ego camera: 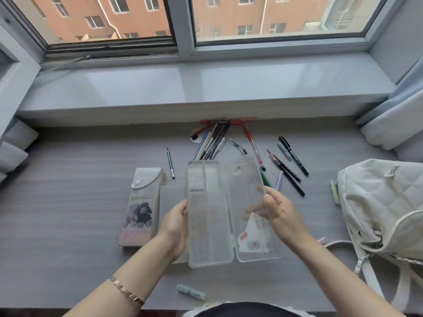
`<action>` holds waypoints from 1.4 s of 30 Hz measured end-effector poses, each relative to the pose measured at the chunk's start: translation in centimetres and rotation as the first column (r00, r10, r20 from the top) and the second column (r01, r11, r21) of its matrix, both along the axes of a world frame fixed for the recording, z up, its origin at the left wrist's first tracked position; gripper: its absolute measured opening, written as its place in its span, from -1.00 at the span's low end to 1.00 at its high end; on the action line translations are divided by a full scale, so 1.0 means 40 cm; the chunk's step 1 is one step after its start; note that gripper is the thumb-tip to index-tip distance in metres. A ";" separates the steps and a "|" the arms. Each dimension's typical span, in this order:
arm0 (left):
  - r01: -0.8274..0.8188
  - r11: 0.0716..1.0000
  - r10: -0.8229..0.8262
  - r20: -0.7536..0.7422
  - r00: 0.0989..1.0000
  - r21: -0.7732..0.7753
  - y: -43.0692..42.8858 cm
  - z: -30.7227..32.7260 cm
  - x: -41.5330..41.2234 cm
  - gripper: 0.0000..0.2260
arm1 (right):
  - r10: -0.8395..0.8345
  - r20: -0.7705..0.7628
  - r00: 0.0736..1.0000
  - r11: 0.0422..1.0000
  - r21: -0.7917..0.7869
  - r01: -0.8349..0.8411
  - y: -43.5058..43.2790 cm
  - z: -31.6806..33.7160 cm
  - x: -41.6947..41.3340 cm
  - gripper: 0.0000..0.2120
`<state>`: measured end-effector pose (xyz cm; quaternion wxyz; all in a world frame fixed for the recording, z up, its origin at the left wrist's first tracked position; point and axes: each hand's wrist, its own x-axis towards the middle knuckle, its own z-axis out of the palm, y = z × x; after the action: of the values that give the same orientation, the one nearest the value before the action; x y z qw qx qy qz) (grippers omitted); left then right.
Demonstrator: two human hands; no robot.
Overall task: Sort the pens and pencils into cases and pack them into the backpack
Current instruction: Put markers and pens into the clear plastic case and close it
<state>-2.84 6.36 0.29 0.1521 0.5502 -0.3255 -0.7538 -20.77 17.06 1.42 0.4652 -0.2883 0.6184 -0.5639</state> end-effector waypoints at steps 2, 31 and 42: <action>-0.038 0.995 0.054 0.173 0.983 -0.093 -0.002 0.014 -0.016 -0.56 | 0.004 0.002 1.000 1.000 -0.020 -0.004 -0.013 -0.002 0.008 -0.78; -0.410 0.686 0.637 0.225 0.737 -0.601 -0.093 0.019 0.122 -0.57 | 0.843 -0.527 -0.108 0.388 0.735 -0.556 -0.058 -0.125 0.352 -0.72; -0.151 0.795 0.393 0.309 0.866 -0.588 -0.038 -0.026 0.024 -0.60 | 0.707 -0.668 0.234 0.706 0.685 -0.178 0.095 -0.096 -0.055 -0.82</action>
<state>-1.88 4.85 -0.75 0.3386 0.6730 -0.4662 -0.4637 -22.96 20.84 -2.43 0.2487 -0.5918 0.7664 0.0235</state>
